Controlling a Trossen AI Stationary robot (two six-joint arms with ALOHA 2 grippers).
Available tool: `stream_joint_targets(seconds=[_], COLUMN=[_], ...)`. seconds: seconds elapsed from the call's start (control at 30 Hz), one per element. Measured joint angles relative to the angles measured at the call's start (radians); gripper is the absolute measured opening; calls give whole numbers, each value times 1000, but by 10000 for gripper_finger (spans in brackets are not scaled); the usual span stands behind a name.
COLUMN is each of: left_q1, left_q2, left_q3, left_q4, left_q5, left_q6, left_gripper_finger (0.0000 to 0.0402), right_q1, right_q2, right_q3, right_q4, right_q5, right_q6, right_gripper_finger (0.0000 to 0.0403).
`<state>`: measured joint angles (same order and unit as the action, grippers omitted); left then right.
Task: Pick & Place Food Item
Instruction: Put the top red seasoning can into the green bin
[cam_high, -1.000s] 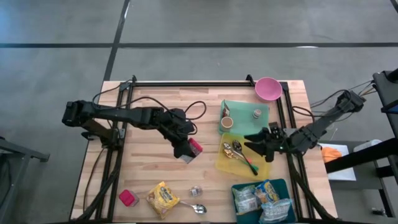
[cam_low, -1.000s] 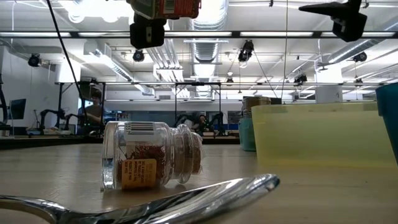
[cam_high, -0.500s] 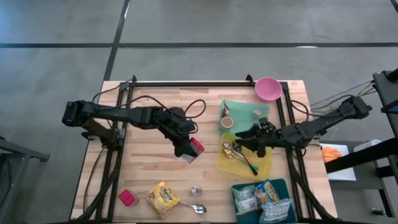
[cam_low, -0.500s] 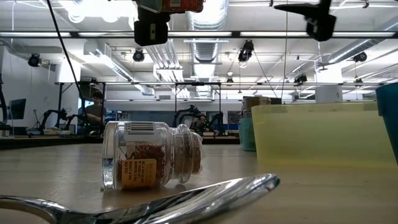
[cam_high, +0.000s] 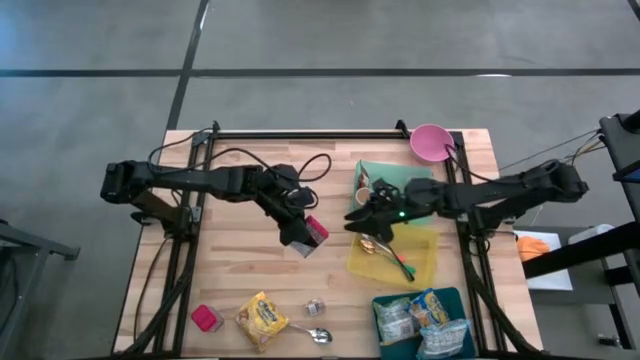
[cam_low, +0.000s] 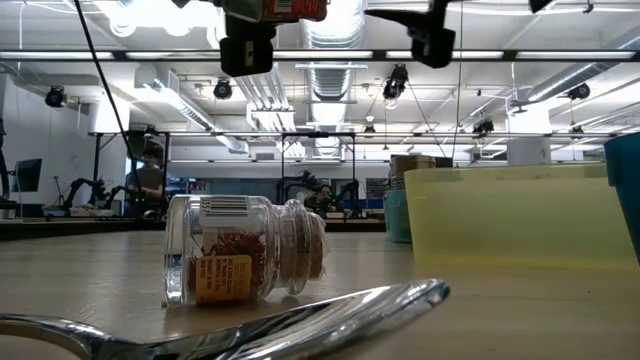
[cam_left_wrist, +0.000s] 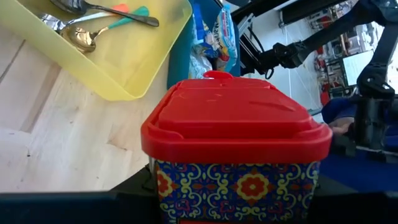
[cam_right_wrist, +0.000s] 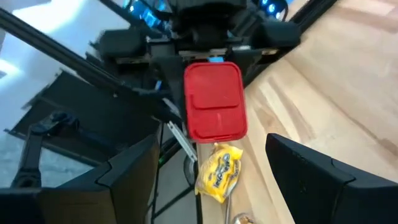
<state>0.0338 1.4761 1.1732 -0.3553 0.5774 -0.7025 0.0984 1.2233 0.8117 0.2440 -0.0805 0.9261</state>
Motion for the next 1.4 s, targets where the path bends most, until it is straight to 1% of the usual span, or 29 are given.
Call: stream_joint_targets(seconds=[0.17,0.3,0.43,0.63,0.7,0.77,0.83,1.0,1.13,1.23,1.33,1.4], left_q1=[5,10,10,9,9,9,10,10,10,10,10,10], left_q2=[0,0,0,0,0,0,0,-1,0,0,0,0], left_q3=[0,1,1,3,4,9,6,6,6,6,6,5], left_q4=[29,33,33,29,28,62,52,50,53,57,52,46], left_q5=[0,1,32,52,55,53,65,74,75,74,68,64], left_q6=[20,26,34,45,46,57,64,69,71,72,70,69], left_gripper_finger=[167,167,167,167,167,167,167,167,167,167,167,167], right_q1=[-18,-17,-18,-22,-22,-22,-21,-23,-23,-25,-25,-26], right_q2=[111,181,227,272,289,305,318,331,326,322,322,322], right_q3=[76,152,213,276,286,292,301,313,315,314,314,313], right_q4=[-4,-2,-26,-110,-109,-111,-113,-110,-110,-110,-116,-118], right_q5=[-79,-112,-138,-137,-137,-139,-138,-144,-146,-159,-170,-175], right_q6=[-12,-57,-95,-120,-122,-121,-122,-126,-163,-164,-160,-155], right_gripper_finger=[291,291,291,291,291,291,291,291,289,268,222,214])
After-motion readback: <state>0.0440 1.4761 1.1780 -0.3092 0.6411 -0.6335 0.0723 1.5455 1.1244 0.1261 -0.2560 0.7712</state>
